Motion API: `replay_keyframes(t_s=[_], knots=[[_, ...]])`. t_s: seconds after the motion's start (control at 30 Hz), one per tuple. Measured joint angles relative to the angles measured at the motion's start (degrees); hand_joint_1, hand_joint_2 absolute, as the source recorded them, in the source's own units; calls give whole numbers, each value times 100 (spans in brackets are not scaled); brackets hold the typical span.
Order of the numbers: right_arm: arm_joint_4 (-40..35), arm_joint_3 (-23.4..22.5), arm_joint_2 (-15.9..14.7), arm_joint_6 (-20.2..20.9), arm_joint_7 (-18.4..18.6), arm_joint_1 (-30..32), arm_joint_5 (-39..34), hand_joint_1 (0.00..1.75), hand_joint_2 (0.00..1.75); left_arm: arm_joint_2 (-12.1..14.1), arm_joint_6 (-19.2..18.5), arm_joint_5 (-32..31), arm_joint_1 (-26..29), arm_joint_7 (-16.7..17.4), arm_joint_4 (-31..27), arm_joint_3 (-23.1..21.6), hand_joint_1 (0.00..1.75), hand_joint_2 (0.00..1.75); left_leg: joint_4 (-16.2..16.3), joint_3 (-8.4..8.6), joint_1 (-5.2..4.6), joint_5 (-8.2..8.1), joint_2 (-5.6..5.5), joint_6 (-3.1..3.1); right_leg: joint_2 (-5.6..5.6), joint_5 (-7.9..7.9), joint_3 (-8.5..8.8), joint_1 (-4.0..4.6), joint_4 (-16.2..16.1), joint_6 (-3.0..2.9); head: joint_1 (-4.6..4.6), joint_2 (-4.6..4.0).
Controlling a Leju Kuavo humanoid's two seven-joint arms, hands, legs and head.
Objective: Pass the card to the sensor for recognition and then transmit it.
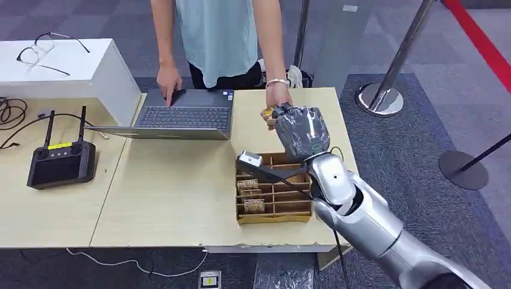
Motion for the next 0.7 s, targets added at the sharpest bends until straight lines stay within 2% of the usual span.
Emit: replay_keyframes(t_s=[0.3, 0.7], knots=[[-65, -116, -155, -44, 238, 147, -103, 175, 175, 0, 20, 35, 13, 0, 0, 0, 0, 0, 2, 1, 2, 0, 0, 0, 0, 0, -2, 0, -1, 0, 0, 0], [-391, -677, -798, 20, 597, 957, 138, 175, 175, 0, 37, 83, 26, 24, 0, 0, 0, 0, 6, 1, 1, 0, -1, 0, 0, 0, -1, -2, -3, 0, 2, 0]])
